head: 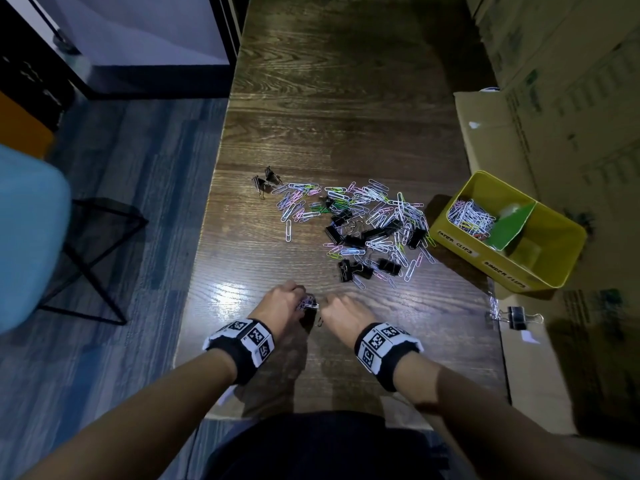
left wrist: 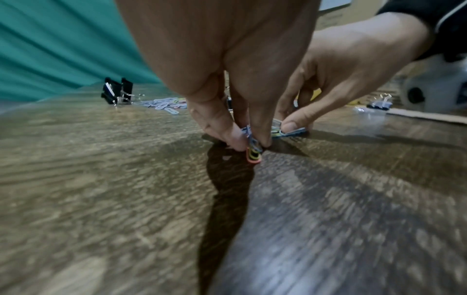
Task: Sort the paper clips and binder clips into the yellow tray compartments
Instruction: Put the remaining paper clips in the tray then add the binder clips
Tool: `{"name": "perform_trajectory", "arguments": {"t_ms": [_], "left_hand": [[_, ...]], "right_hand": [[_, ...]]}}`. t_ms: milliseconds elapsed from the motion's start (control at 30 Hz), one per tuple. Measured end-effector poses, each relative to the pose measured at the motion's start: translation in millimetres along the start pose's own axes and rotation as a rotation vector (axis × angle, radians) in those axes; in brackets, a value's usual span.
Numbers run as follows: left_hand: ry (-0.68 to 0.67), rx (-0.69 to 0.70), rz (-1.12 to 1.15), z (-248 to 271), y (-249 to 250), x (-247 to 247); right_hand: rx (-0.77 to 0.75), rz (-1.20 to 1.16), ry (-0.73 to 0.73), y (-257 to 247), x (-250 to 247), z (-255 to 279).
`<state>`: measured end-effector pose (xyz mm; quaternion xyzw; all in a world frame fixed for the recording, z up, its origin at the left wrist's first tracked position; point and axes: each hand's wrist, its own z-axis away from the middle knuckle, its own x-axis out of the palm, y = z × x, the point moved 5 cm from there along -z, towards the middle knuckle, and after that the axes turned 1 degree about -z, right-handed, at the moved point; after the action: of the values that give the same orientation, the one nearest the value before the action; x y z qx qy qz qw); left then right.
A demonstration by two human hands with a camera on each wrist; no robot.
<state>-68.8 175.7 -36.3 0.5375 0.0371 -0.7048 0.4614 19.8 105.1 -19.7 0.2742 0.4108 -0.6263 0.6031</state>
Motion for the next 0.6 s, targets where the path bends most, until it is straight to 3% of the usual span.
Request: {"name": "perform_trajectory", "arguments": {"t_ms": [167, 433, 600], "left_hand": [[0.053, -0.028, 0.002, -2.4, -2.2, -1.6], [0.083, -0.057, 0.015, -3.9, 2.8, -8.9], [0.008, -0.147, -0.189, -7.2, 6.4, -1.3]], "right_hand": [[0.086, -0.040, 0.064, 8.1, 6.4, -8.2], [0.081, -0.107, 0.160, 10.7, 20.1, -7.7], [0.073, -0.200, 0.177, 17.9, 25.3, -2.4]]}}
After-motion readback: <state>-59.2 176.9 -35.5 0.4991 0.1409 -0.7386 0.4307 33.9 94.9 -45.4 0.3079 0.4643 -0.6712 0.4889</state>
